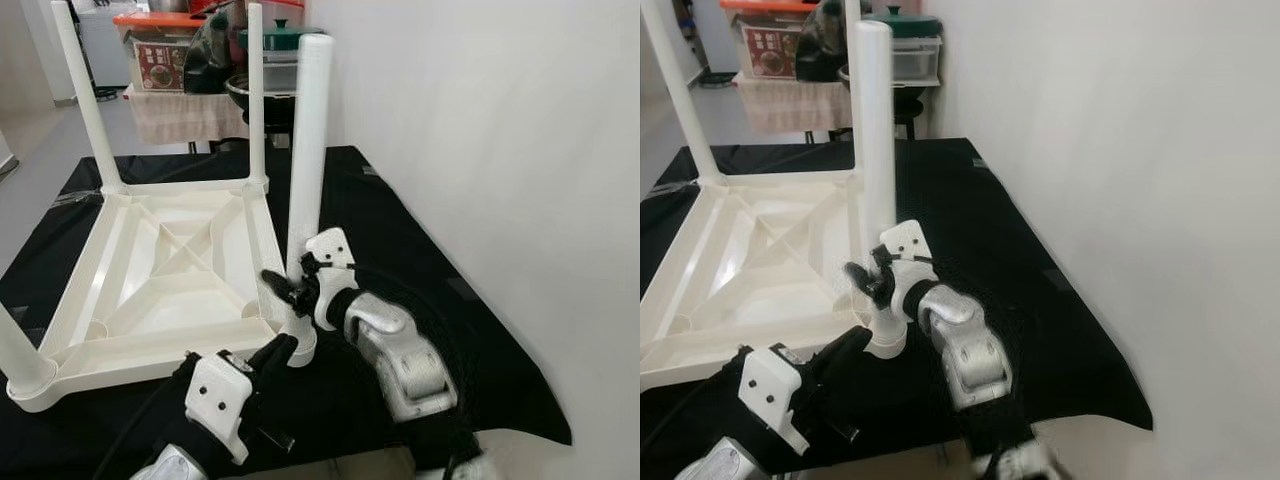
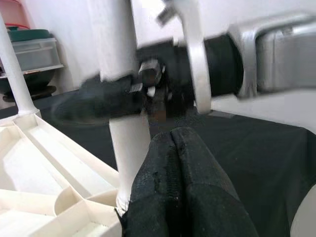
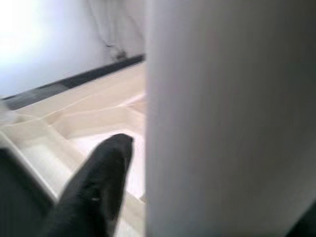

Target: Building children table

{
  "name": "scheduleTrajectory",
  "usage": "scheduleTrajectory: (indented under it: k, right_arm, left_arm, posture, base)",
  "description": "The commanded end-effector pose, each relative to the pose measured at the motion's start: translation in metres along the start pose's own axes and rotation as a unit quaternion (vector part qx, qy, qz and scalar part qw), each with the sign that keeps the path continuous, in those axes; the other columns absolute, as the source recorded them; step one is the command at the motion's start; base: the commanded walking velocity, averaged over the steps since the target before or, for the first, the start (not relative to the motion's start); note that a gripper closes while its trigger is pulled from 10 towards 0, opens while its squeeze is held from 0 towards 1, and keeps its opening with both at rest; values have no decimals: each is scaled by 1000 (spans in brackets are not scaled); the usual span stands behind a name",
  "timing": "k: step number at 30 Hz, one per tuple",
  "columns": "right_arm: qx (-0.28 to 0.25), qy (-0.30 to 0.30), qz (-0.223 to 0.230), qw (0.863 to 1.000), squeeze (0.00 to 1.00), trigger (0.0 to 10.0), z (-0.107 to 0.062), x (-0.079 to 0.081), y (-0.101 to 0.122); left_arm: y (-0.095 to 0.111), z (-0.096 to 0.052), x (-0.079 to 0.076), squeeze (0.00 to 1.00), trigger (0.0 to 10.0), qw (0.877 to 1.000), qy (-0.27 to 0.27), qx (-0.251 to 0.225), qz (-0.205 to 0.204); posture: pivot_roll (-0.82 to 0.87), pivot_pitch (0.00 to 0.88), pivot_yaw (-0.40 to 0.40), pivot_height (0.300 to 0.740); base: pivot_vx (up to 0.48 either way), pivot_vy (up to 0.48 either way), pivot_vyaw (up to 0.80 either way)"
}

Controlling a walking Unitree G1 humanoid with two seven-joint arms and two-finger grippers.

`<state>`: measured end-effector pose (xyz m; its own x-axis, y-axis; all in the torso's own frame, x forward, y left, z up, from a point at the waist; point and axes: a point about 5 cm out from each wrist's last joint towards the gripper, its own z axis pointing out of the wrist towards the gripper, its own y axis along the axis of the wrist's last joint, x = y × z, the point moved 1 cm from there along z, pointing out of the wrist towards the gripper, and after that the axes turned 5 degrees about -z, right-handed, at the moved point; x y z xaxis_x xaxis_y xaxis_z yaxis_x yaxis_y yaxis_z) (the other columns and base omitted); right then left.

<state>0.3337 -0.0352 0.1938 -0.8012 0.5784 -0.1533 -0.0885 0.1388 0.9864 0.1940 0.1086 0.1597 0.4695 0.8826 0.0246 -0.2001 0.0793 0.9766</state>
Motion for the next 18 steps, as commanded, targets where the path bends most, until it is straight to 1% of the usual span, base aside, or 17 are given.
scheduleTrajectory:
  k: [1,2,3,4,5,6,7,8,9,10,11,13,15,16,17,18]
  right_arm:
    - [-24,51,-21,998,1000,10000,3,-1,8]
    - [-24,51,-21,998,1000,10000,3,-1,8]
    - [-27,56,-29,998,1000,10000,3,-4,10]
    - [-35,100,-37,994,1000,10000,1,-7,13]
    - [-35,100,-37,994,1000,10000,1,-7,13]
    - [-38,144,-46,988,176,10000,-2,-8,15]
    - [-38,144,-46,988,176,10000,-2,-8,15]
    - [-33,188,-55,980,0,10000,-5,-11,14]
    - [-24,221,-55,974,0,10000,-8,-14,11]
    - [-24,221,-55,974,0,10000,-8,-14,11]
    - [-17,235,-53,970,0,10000,-9,-17,8]
    - [-8,243,-37,969,0,10000,-10,-23,1]
    - [3,238,-27,971,0,10000,-9,-29,-7]
    - [3,238,-27,971,0,10000,-9,-29,-7]
    - [6,226,-22,974,0,745,-8,-34,-12]
    - [6,226,-22,974,0,745,-8,-34,-12]
  left_arm:
    - [-3,0,0,0,10000,1000,1,8,4]
    - [-3,0,0,0,10000,1000,1,8,4]
    - [-3,1,0,0,10000,1000,1,8,4]
    - [-3,1,0,0,10000,1000,2,8,4]
    - [-3,1,0,0,10000,1000,2,8,4]
    - [-3,1,1,0,10000,1000,2,8,4]
    - [-3,1,1,0,10000,1000,2,8,4]
    - [-4,1,1,0,10000,1000,3,8,5]
    - [-4,1,1,0,10000,1000,3,9,5]
    - [-4,1,1,0,10000,1000,3,9,5]
    - [-4,1,1,0,10000,1000,3,9,5]
    - [-4,1,1,0,10000,1000,3,9,5]
    - [-4,1,1,0,10000,1000,3,9,6]
    - [-4,1,1,0,10000,1000,3,9,6]
    - [-4,1,0,0,10000,1000,3,9,6]
    - [-4,1,0,0,10000,1000,3,9,6]
  posture:
    - [71,17,-91,740]
    - [71,17,-91,740]
    - [71,17,-91,740]
    - [79,12,-91,740]
    - [79,12,-91,740]
    - [83,11,-91,740]
    - [83,11,-91,740]
    - [91,10,-93,740]
    - [93,10,-91,740]
    - [93,10,-91,740]
    - [94,10,-93,740]
    - [95,9,-94,740]
    - [95,9,-94,740]
    - [95,9,-94,740]
    - [104,11,-100,740]
    - [104,11,-100,740]
  base:
    - [0,0,0]
    - [0,0,0]
    - [0,0,0]
    - [0,0,0]
    - [0,0,0]
    - [0,0,0]
    - [0,0,0]
    - [0,0,0]
    - [0,0,0]
    - [0,0,0]
    - [0,0,0]
    - [0,0,0]
    - [0,0,0]
    - [0,0,0]
    - [0,0,0]
    - [0,0,0]
